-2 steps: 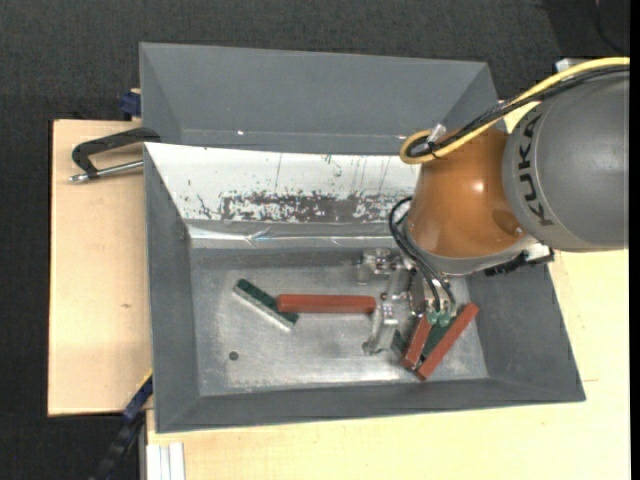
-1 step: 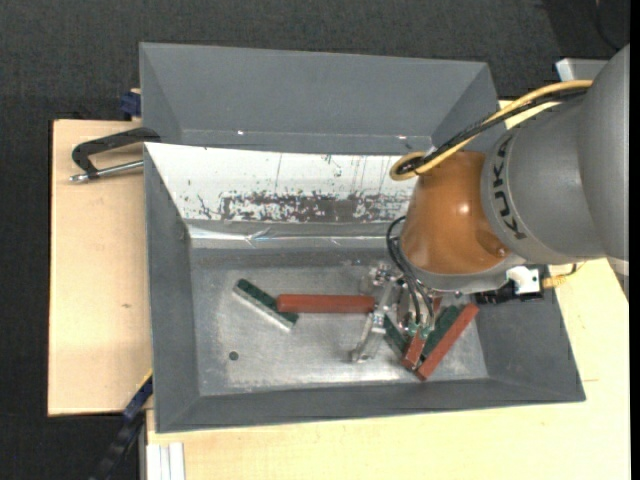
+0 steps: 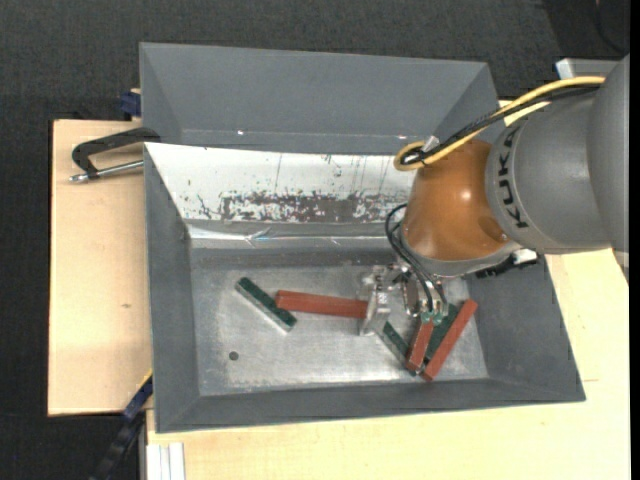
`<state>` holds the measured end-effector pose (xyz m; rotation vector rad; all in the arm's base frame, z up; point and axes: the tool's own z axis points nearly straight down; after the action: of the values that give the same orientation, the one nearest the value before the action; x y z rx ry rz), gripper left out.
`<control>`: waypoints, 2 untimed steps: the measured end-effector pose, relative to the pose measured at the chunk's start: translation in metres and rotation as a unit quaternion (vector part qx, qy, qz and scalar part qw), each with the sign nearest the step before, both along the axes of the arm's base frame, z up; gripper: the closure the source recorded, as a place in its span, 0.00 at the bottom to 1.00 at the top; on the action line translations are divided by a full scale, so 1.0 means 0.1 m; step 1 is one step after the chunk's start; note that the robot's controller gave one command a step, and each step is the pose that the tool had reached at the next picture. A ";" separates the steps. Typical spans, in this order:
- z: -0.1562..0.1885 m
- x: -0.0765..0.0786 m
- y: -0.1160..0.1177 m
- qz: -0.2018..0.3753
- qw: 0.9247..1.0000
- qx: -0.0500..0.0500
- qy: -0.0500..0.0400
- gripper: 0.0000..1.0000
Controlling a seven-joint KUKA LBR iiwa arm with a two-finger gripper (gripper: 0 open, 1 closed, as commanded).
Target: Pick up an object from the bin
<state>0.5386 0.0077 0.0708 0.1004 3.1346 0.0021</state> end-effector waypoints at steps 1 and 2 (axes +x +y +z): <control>0.00 0.00 0.00 0.000 1.000 0.000 0.000 1.00; 1.60 -0.06 -0.05 -0.017 1.000 0.000 -0.001 1.00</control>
Offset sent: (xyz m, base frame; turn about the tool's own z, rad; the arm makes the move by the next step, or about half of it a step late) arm -0.0079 -0.0059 0.1578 0.0351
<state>0.5327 0.0025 0.2309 0.1544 3.1296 0.0021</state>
